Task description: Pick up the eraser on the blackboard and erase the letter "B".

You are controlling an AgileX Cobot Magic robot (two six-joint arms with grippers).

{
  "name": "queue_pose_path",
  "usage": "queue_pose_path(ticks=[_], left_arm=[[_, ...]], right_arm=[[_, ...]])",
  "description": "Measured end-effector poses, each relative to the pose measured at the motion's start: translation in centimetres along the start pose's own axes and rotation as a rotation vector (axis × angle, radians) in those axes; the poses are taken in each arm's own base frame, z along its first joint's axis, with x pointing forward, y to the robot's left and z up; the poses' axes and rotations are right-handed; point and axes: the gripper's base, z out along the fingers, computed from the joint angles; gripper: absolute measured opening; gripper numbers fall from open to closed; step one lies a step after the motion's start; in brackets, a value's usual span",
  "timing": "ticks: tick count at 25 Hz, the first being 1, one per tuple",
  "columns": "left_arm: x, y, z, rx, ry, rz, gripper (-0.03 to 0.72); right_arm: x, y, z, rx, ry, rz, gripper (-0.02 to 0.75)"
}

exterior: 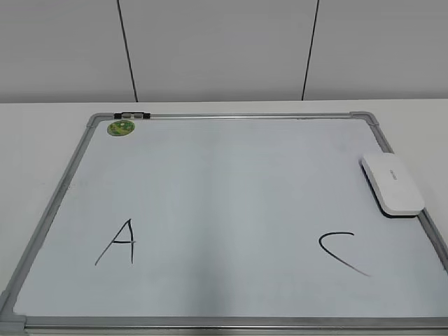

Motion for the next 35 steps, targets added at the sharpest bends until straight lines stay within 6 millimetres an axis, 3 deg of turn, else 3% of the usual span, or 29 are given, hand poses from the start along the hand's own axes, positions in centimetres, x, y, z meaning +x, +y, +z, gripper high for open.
queue_pose_path(ticks=[35], left_arm=[[0.0,0.0,0.0,0.0,0.0,-0.001,0.463]], right_arm=[[0.01,0.0,0.0,0.0,0.001,0.001,0.587]])
